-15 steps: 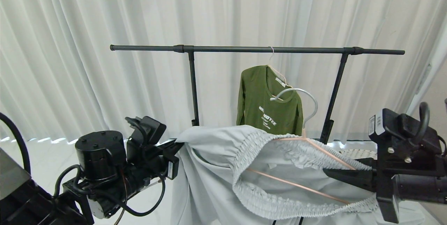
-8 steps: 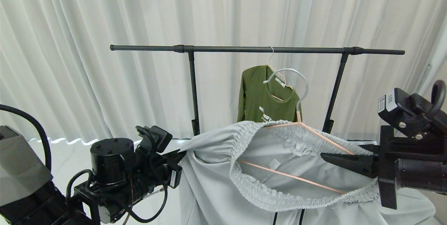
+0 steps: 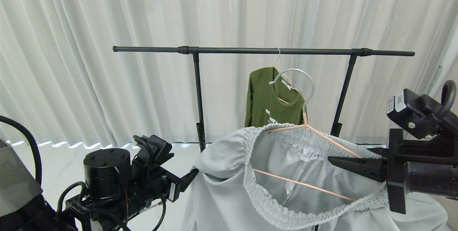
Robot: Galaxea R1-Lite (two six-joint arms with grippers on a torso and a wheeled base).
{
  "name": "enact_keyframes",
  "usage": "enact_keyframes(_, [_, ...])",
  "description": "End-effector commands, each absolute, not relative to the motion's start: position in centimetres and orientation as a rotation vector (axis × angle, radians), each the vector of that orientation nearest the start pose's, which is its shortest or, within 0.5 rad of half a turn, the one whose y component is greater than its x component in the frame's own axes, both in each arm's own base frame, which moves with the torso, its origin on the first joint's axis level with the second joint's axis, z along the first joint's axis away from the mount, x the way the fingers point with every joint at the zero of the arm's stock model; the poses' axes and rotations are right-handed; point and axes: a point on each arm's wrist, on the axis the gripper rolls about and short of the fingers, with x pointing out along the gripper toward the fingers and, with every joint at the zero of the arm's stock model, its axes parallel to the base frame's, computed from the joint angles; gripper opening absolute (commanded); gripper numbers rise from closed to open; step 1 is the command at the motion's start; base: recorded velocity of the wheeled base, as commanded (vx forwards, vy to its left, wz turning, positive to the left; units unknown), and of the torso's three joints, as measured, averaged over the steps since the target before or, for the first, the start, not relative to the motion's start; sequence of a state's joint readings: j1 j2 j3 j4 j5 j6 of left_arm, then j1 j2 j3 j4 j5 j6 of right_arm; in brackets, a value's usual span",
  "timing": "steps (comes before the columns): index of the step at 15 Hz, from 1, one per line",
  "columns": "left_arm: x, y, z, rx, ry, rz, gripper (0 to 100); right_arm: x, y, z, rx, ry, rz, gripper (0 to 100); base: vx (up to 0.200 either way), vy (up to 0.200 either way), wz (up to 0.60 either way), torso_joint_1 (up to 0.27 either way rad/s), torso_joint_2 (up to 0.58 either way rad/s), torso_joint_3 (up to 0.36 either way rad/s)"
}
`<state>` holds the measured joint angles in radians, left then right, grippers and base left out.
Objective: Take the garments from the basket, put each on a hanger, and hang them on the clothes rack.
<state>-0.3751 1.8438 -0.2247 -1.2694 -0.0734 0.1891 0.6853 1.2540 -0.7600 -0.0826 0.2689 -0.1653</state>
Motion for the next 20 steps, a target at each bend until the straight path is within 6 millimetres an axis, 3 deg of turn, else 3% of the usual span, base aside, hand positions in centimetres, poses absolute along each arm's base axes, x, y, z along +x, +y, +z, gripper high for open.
enact_keyframes(1, [21.7,-8.8,8.1,0.234,0.295,-0.479,100,14.4,12.5,22.9,-0.227,0.342,0.965,0,0.0,0.0,0.0,0.0,0.0,0.0])
enact_keyframes(4, [18.3,-7.9,8.5,0.238,0.302,-0.499,100,14.7,12.4,22.8,-0.186,0.367,0.942,0,0.0,0.0,0.0,0.0,0.0,0.0])
enact_keyframes(7, [16.6,-7.5,9.7,0.217,0.243,-0.508,100,15.7,12.8,22.8,-0.128,0.37,0.877,0,0.0,0.0,0.0,0.0,0.0,0.0])
enact_keyframes(10, [15.7,-7.2,9.4,0.221,0.266,-0.513,100,16.8,13.4,23.2,-0.066,0.36,0.809,0,0.0,0.0,0.0,0.0,0.0,0.0])
enact_keyframes(15, [16.3,-6.5,8.7,0.25,0.322,-0.367,100,18.5,9.8,22.9,-0.049,0.386,0.575,0,0.0,0.0,0.0,0.0,0.0,0.0])
enact_keyframes(20, [17.0,-5.3,8.1,0.245,0.363,-0.249,100,18.2,5.3,22.9,-0.027,0.449,0.377,0,0.0,0.0,0.0,0.0,0.0,0.0])
